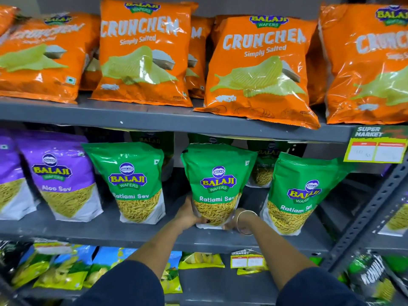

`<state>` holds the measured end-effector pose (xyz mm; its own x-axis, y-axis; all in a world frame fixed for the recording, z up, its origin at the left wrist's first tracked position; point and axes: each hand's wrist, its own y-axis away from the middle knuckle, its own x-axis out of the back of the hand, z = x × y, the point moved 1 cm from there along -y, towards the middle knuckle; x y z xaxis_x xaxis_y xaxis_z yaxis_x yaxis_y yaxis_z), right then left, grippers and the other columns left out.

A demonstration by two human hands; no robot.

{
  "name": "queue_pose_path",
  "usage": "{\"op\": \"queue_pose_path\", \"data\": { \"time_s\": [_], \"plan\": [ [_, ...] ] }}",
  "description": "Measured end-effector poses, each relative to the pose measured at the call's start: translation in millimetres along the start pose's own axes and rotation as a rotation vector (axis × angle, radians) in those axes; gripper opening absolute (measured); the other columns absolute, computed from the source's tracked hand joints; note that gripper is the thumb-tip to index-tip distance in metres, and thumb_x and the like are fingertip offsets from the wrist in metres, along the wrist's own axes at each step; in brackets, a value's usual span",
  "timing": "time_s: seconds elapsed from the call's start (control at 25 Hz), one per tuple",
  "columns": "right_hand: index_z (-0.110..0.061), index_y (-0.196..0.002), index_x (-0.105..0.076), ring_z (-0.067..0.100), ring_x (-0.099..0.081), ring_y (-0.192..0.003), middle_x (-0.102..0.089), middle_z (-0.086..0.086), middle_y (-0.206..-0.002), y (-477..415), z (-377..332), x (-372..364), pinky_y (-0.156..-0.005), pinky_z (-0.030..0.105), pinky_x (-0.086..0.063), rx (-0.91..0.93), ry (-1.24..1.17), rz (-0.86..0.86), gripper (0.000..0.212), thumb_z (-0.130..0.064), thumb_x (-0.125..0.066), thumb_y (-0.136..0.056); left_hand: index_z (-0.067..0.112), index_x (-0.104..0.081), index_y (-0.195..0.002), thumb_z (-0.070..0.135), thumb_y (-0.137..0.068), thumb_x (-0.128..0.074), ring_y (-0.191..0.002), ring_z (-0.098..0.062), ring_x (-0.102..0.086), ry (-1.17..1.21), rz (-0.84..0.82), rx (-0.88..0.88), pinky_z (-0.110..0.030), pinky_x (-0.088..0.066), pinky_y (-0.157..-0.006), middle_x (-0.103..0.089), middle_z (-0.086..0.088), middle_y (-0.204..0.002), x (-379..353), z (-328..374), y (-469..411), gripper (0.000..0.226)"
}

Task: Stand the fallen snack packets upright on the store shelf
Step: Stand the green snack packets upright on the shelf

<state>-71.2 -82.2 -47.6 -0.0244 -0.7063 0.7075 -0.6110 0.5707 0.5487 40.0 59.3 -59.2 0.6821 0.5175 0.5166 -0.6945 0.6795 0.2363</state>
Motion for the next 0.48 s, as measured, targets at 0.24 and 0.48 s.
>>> {"op": "queue_pose_path", "data": {
  "time_s": [0.24,0.48],
  "plan": [
    [0.004,-0.088,-0.055,0.021,-0.070,-0.096,-0.075,0.012,-0.076,4.4,-77.7,-42.8,-0.111,0.034,-0.040,-0.074,0.171,-0.396,0.043,-0.039,-0.056,-0.087,0.012,-0.049,-0.060,0.020,-0.091,-0.055,-0.028,-0.008,-0.056,-0.057,-0.140,0.377,-0.020,-0.047,-0.037,-0.054,0.002,-0.029,78.4,-57.9,37.4,0.032],
    [-0.003,-0.143,-0.017,0.025,-0.040,-0.133,-0.036,0.010,-0.148,-8.2,-158.1,-90.5,-0.106,0.033,-0.038,0.383,-0.460,0.056,0.096,-0.012,-0.078,-0.070,-0.001,-0.037,-0.128,0.008,-0.073,-0.075,-0.116,-0.029,-0.055,-0.148,0.256,0.197,-0.031,-0.043,-0.087,-0.057,-0.016,-0.119,179.5,-94.3,25.0,0.067]
  ]
}}
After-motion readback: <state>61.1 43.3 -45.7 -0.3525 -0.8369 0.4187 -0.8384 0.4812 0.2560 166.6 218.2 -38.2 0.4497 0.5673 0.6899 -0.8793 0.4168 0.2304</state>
